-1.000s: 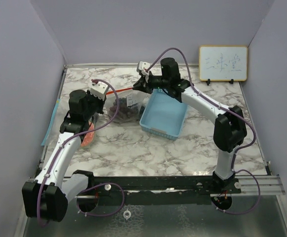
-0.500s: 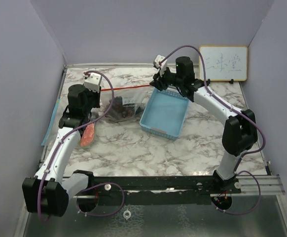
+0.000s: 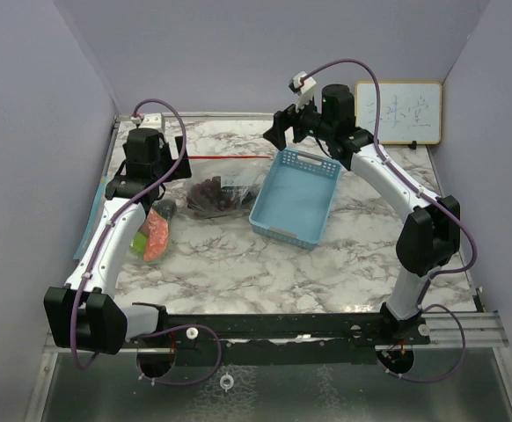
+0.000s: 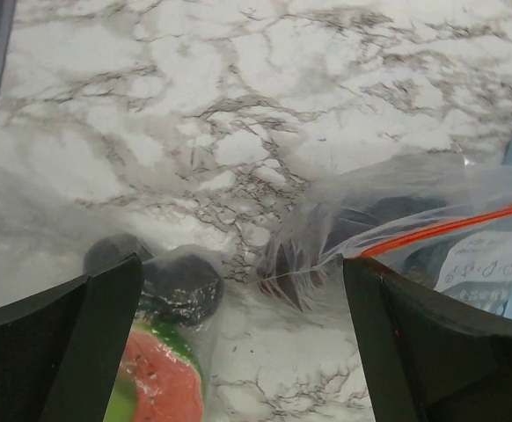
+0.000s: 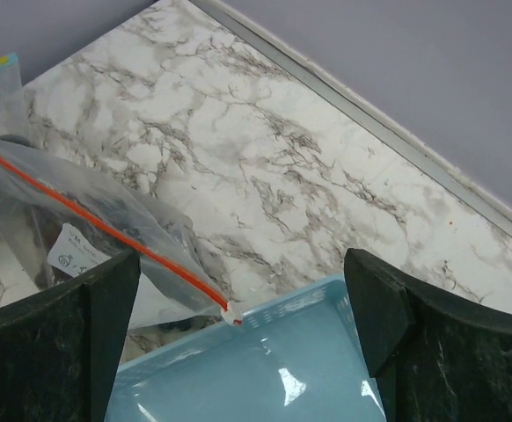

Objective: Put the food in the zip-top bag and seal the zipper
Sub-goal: Reset both arms

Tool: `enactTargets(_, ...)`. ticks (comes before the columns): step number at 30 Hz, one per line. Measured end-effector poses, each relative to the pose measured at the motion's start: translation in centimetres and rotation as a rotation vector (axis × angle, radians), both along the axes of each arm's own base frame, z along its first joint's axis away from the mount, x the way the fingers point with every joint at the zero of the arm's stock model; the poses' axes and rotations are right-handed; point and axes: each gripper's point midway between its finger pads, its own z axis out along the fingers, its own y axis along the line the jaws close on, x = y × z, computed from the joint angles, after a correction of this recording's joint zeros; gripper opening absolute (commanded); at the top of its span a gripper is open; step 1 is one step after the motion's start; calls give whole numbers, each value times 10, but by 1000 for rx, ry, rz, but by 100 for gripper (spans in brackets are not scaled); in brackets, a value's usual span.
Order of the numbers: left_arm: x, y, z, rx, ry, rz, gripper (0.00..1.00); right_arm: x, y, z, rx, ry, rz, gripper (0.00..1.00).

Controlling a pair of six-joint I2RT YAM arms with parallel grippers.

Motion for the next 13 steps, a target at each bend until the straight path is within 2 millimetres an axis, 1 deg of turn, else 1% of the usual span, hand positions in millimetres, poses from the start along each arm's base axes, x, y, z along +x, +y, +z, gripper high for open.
enactTargets(2, 0, 10, 6, -20, -1, 93, 99, 0, -2, -3, 2, 22, -19, 99)
enactTargets(5, 3, 24, 26, -46, -39, 221, 99, 1, -4, -5, 7, 43, -40, 99)
enactTargets(7, 6, 30, 39, -61, -70, 277, 99, 1, -4, -6, 9, 48, -47, 99)
enactTargets(9, 7, 35, 45, -72, -89, 321, 98, 1, -5, -7, 11, 53, -51, 99)
enactTargets(11, 6, 38, 45, -72, -90, 344, 97, 1, -5, -9, 10, 60, -53, 99)
enactTargets(13, 5, 40, 42, -67, -83, 355, 99, 0, -5, -12, 10, 68, -54, 99)
